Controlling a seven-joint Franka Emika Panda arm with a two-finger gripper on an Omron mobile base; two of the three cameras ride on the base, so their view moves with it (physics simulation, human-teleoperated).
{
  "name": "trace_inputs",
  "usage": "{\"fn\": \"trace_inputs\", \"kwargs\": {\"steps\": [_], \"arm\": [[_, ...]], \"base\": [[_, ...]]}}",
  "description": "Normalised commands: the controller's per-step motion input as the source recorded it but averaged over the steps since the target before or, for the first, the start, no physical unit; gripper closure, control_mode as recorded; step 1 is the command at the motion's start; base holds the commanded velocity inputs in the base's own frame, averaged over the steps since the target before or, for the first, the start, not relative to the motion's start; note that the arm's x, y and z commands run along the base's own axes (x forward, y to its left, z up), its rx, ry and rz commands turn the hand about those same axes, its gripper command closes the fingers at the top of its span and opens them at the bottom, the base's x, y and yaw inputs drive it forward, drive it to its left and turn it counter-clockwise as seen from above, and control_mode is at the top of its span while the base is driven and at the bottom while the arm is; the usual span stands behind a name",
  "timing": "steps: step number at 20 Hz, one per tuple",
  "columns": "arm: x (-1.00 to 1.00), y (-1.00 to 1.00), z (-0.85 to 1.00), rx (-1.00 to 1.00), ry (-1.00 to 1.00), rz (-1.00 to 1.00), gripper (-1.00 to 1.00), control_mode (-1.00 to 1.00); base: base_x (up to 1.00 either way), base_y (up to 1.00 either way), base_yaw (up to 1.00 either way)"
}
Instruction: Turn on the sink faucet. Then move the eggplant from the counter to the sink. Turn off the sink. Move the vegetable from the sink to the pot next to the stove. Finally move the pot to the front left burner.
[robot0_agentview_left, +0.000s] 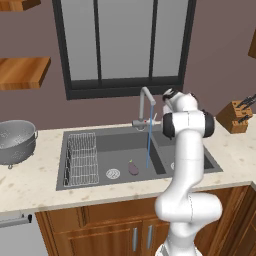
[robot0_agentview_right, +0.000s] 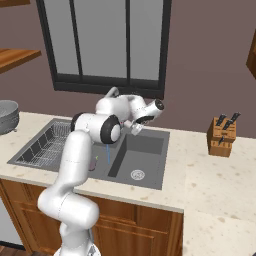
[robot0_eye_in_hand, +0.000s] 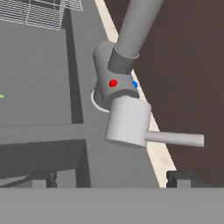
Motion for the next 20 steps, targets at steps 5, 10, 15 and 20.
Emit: {"fn": "trace_inputs", "kwargs": {"steps": [5,10,15,20], "arm": [[0.18,-0.03,-0.05,0.11,0.08,0.03,-1.0,-1.0],[0.0,-0.08,-0.13,0.18,0.07,0.06,-1.0,-1.0],[0.0,0.0,-0.25,0.13,0.02,0.06,-1.0,-1.0],[0.0,0.01,-0.14,0.1,0.0,0.04,-1.0,-1.0]], "base": [[0.0,0.0,0.0],[0.0,0.0,0.0],[0.0,0.0,0.0],[0.0,0.0,0.0]]}}
